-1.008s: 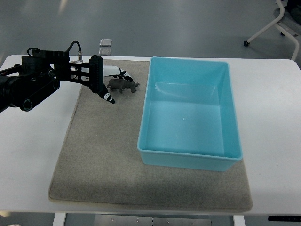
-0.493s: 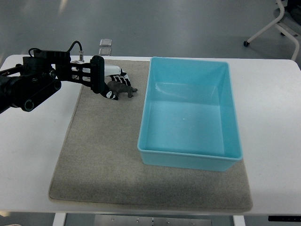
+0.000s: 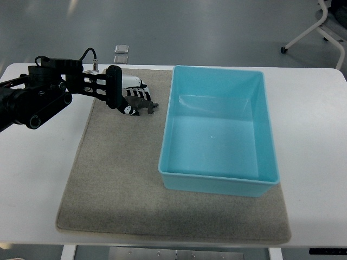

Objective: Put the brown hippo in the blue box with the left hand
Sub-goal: 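Close the left hand fingers around the brown hippo, then lift the hippo and carry it with the left hand over the blue box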

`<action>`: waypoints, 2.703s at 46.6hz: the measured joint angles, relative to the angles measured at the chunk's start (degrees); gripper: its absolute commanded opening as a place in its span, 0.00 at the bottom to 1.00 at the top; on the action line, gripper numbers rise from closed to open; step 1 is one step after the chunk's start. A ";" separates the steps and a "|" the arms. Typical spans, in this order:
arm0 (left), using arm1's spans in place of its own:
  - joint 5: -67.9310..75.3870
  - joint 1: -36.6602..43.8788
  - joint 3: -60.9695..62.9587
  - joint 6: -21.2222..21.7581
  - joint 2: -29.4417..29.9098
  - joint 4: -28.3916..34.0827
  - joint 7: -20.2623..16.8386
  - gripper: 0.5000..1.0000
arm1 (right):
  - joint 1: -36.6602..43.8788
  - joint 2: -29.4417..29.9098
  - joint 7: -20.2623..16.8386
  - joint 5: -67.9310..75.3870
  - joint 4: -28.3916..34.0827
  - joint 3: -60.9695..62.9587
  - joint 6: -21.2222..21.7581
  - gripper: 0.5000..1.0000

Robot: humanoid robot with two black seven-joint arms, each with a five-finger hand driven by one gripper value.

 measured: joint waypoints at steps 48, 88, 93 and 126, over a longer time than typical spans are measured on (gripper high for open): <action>-1.65 -6.16 -3.45 4.59 0.54 -0.63 -0.08 0.00 | 0.01 0.00 0.00 0.00 0.00 0.00 0.00 0.87; -3.78 -6.54 -4.69 5.93 0.53 -15.87 -0.45 0.00 | 0.01 0.00 0.00 0.00 0.00 0.00 0.00 0.87; -3.85 -6.42 -4.52 5.79 0.54 -17.68 -0.45 0.00 | 0.01 0.00 0.00 0.00 0.00 0.00 0.00 0.87; -4.72 -3.50 -3.68 5.02 -4.57 -18.74 -0.52 0.00 | 0.00 0.00 0.00 0.00 0.00 0.00 0.00 0.87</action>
